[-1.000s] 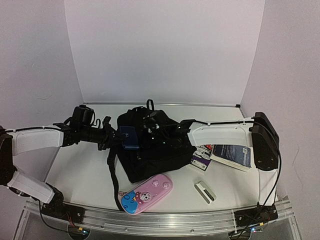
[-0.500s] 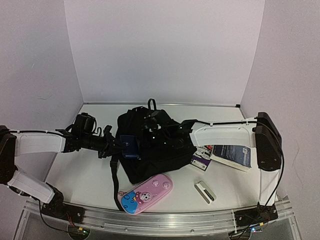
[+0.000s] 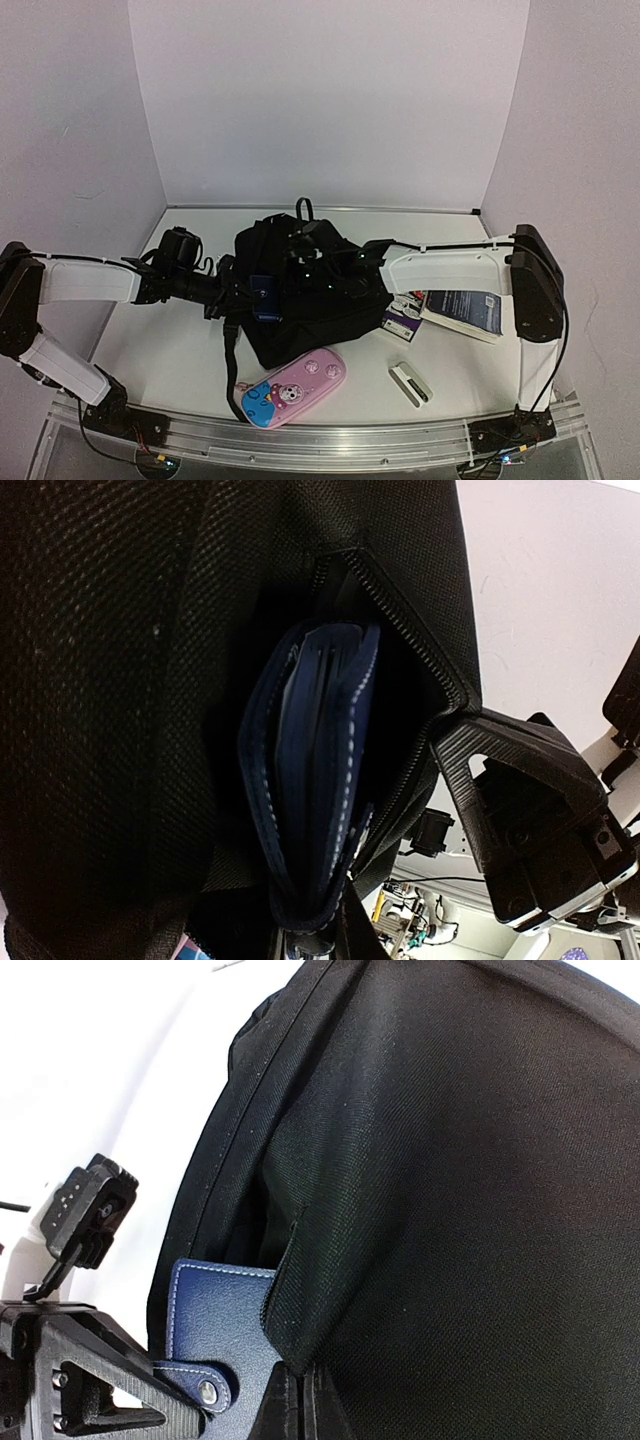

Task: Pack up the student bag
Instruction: Place the personal item in the student bag, then zip the student bag at the center of the board.

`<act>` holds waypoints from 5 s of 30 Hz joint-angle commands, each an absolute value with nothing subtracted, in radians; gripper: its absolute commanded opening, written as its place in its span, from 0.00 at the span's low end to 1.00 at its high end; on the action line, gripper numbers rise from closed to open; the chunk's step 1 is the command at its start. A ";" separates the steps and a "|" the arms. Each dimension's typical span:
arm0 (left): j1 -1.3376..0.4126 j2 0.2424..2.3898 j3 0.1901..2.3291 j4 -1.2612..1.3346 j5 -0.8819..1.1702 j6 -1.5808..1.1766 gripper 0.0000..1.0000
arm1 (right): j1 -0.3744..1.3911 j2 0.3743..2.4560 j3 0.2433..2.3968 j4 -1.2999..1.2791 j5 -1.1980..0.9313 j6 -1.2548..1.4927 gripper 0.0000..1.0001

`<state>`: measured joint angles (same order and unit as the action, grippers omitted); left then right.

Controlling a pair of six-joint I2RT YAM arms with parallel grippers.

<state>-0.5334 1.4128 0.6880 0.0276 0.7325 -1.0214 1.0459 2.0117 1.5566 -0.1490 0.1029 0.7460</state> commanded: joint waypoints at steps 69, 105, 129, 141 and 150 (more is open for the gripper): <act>-0.771 1.406 0.920 -0.362 0.564 -0.124 0.32 | 1.025 1.924 1.544 -0.051 0.077 0.680 0.00; -0.775 1.334 0.845 -0.332 0.494 -0.199 0.23 | 1.229 1.719 1.176 -0.056 0.159 0.198 0.78; -0.775 1.457 0.875 -0.379 0.487 -0.166 0.40 | 1.247 1.889 1.183 -0.093 0.382 0.039 0.28; -0.807 1.529 0.917 -0.450 0.438 -0.140 0.42 | 1.246 1.867 1.160 -0.060 0.404 0.055 0.22; -0.812 1.488 0.908 -0.398 0.376 -0.185 0.01 | 1.246 1.854 1.146 -0.054 0.410 0.061 0.12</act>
<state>-0.8067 1.5210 0.8940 -0.3951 0.4377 -0.1601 1.2472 1.8793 1.1626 -0.0613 0.3411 0.0436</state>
